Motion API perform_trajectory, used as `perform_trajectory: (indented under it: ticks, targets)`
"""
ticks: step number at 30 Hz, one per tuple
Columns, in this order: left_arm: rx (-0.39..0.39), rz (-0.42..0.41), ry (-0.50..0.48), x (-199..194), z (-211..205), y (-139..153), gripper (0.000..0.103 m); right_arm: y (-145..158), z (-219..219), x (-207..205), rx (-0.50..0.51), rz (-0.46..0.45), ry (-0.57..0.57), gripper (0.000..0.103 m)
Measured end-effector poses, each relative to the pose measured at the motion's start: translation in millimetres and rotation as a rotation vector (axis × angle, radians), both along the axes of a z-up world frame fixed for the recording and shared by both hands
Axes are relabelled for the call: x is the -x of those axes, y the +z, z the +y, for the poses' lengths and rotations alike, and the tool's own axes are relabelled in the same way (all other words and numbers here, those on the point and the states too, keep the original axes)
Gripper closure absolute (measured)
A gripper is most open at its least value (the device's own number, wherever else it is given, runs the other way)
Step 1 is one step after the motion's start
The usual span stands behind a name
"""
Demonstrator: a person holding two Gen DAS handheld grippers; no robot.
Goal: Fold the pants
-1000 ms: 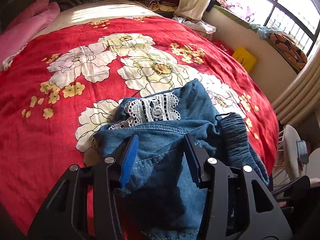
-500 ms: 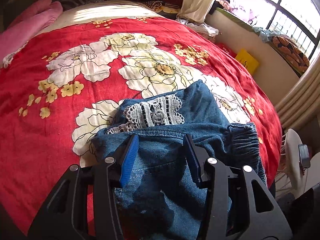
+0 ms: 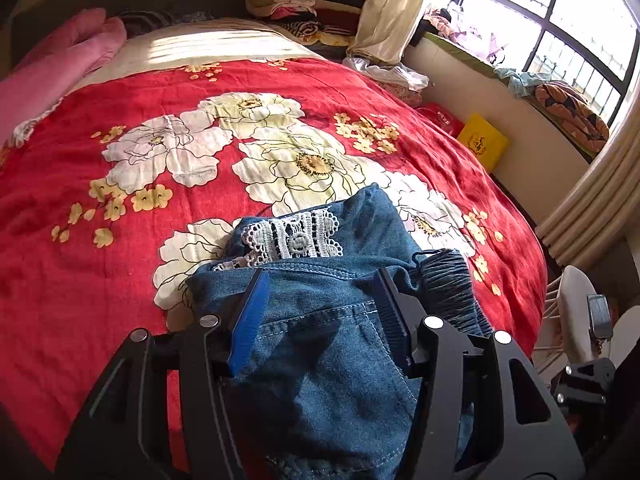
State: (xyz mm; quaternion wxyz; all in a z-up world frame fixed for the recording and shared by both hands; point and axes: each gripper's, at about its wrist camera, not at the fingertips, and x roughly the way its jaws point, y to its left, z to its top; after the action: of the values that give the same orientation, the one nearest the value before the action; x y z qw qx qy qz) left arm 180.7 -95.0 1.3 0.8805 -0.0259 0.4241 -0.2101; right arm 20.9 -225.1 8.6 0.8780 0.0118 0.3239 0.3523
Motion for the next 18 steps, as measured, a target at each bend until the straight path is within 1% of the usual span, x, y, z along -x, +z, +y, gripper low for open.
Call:
perform_trajectory:
  ticks: [2,6,9,10,14,18]
  targets:
    - [-0.002,-0.015,-0.001,4.3,0.3,5.0,0.055,4.9,-9.7,-2.4,-0.022,-0.003,-0.043,0.056]
    - [-0.006,-0.042,0.001,15.3,0.8,13.4,0.049,8.9,-24.0,-6.8,-0.052,0.006,-0.119,0.050]
    - [0.006,-0.055,0.012,25.9,4.6,17.1,0.044,10.9,-35.7,-9.1,-0.072,-0.002,-0.178,0.045]
    - [0.014,-0.055,0.014,29.9,6.1,17.2,0.042,11.9,-40.1,-11.1,-0.080,0.001,-0.193,0.041]
    - [0.019,-0.054,0.025,45.9,11.7,15.3,0.037,12.8,-51.1,-14.9,-0.083,0.011,-0.256,0.030]
    - [0.020,-0.049,0.046,59.8,20.2,13.4,0.028,11.1,-59.2,-18.7,-0.070,0.024,-0.312,0.024]
